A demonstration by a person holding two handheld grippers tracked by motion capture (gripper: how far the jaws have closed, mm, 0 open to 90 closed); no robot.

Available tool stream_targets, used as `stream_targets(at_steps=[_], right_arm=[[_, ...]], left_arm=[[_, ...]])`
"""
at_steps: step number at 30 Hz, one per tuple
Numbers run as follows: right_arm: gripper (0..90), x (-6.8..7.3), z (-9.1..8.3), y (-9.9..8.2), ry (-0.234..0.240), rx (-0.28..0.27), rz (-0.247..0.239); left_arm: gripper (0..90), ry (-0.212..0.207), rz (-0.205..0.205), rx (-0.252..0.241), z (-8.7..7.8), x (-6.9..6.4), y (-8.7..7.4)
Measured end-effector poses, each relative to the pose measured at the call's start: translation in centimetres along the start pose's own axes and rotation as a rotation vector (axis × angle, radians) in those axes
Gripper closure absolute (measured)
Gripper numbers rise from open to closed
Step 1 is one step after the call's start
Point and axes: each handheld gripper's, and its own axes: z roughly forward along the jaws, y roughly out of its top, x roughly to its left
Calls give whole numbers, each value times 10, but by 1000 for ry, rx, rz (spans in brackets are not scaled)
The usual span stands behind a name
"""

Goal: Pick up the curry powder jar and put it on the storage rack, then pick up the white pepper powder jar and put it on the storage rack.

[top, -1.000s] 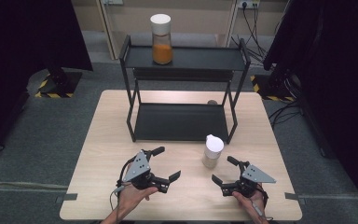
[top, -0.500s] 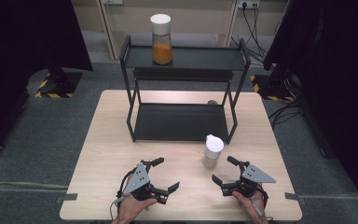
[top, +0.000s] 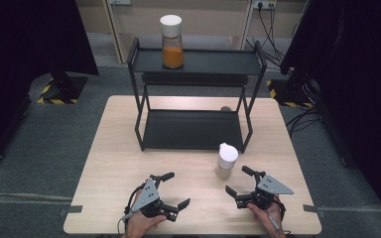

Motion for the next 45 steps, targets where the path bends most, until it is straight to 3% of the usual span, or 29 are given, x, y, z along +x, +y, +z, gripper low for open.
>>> stream_targets(at_steps=[3, 17, 32, 45], right_arm=[[9, 0, 0, 0, -1, -2, 2], [9, -1, -1, -1, -3, -6, 3], [9, -1, -1, -1, -6, -6, 7], [9, 3, 2, 0, -52, -10, -4]], left_arm=[[10, 1, -9, 3, 0, 1, -2], [10, 6, 23, 24, 1, 0, -1], [10, 22, 1, 18, 0, 3, -3], [10, 38, 0, 7, -4, 4, -5]])
